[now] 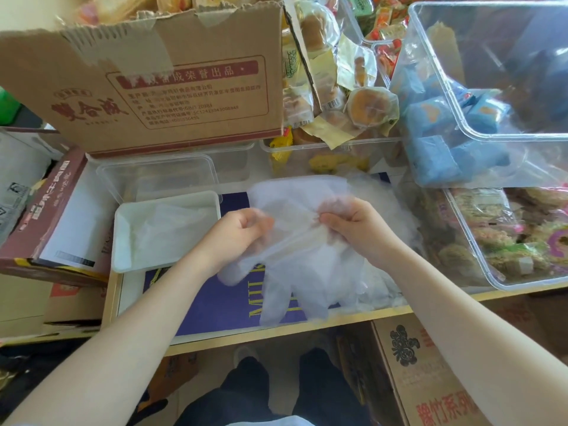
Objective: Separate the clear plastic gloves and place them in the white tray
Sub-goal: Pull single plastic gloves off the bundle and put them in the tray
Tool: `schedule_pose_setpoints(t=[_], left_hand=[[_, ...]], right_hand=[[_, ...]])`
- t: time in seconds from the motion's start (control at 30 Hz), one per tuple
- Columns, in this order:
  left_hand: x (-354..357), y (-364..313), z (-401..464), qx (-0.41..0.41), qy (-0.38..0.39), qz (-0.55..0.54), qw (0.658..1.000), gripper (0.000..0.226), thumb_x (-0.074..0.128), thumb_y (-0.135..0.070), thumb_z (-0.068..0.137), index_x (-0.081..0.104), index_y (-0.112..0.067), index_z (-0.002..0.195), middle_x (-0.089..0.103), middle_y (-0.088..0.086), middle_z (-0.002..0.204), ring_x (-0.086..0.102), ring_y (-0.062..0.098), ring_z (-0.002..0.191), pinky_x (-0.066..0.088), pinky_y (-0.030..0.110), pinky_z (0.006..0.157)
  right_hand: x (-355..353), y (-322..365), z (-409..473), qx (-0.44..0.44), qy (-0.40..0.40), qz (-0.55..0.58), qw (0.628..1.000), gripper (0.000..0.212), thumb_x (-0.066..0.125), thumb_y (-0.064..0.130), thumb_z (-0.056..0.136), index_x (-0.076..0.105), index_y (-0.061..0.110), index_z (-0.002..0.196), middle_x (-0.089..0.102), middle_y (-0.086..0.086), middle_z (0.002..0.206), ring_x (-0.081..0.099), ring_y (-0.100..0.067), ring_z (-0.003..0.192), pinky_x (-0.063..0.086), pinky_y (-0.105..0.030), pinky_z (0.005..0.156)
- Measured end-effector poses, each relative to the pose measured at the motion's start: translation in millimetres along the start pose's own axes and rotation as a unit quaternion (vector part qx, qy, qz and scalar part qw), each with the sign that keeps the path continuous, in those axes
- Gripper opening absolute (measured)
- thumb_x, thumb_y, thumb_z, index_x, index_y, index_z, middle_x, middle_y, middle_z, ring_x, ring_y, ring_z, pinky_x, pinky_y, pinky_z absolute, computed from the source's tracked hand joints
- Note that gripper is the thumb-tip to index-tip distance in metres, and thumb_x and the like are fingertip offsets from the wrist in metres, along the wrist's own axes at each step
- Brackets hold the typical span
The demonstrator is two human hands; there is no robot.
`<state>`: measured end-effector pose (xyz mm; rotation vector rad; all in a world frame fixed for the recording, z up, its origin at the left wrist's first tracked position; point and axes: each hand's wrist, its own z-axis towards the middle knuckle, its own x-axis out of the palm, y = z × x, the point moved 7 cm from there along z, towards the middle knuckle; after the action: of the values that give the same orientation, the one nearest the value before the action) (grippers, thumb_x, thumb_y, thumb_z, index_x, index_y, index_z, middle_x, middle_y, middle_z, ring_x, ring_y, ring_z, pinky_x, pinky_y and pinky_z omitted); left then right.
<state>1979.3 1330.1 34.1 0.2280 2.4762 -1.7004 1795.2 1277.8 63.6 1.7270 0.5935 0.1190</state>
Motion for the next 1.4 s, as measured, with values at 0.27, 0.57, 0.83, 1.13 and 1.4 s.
schedule_pose_setpoints(t=[0.27, 0.57, 0.83, 1.13, 1.4], left_hand=[[-2, -1, 11, 0.024, -0.142, -0.011, 0.989, 0.015, 0.057, -0.033, 0.086, 0.068, -0.022, 0.088, 0.072, -0.004, 0.087, 0.064, 0.012, 0.084, 0.048, 0.037, 0.088], [-26, 11, 14, -0.039, -0.291, 0.073, 0.953, 0.028, 0.046, -0.029, 0.097, 0.063, -0.015, 0.114, 0.063, 0.0, 0.094, 0.055, 0.016, 0.092, 0.037, 0.022, 0.078], [-12, 29, 12, -0.094, -0.236, 0.101, 0.962, 0.034, 0.042, -0.033, 0.098, 0.06, -0.014, 0.12, 0.06, -0.004, 0.103, 0.053, 0.012, 0.1, 0.034, 0.02, 0.083], [-17, 16, 11, -0.023, -0.164, 0.025, 0.986, 0.021, 0.048, -0.025, 0.097, 0.069, -0.027, 0.097, 0.07, -0.01, 0.09, 0.062, 0.008, 0.089, 0.047, 0.024, 0.086], [11, -19, -3, 0.066, 0.01, 0.001, 0.998, 0.03, 0.067, -0.048, 0.065, 0.076, -0.026, 0.083, 0.065, -0.018, 0.109, 0.061, 0.007, 0.102, 0.05, 0.027, 0.082]], right_hand=[[10, -31, -2, 0.083, 0.081, 0.026, 0.993, 0.019, 0.073, 0.016, 0.079, 0.061, 0.015, 0.094, 0.066, 0.002, 0.075, 0.06, -0.008, 0.063, 0.049, -0.017, 0.057], [-31, -128, 10, 0.085, 0.054, -0.434, 0.895, 0.04, 0.057, 0.029, 0.091, 0.05, 0.02, 0.129, 0.05, -0.004, 0.134, 0.05, -0.022, 0.113, 0.043, -0.034, 0.092], [-54, -154, 18, 0.04, 0.033, -0.557, 0.829, 0.045, 0.048, 0.034, 0.092, 0.043, 0.019, 0.135, 0.039, -0.005, 0.142, 0.04, -0.027, 0.126, 0.034, -0.036, 0.096], [-69, -141, 26, 0.067, -0.065, -0.37, 0.924, 0.017, 0.05, 0.021, 0.094, 0.061, 0.01, 0.087, 0.051, -0.002, 0.087, 0.051, -0.022, 0.081, 0.035, -0.029, 0.065], [-67, -44, 13, 0.001, -0.095, 0.014, 0.995, 0.019, 0.048, 0.014, 0.095, 0.053, 0.011, 0.078, 0.049, 0.001, 0.066, 0.044, -0.008, 0.058, 0.039, -0.021, 0.057]])
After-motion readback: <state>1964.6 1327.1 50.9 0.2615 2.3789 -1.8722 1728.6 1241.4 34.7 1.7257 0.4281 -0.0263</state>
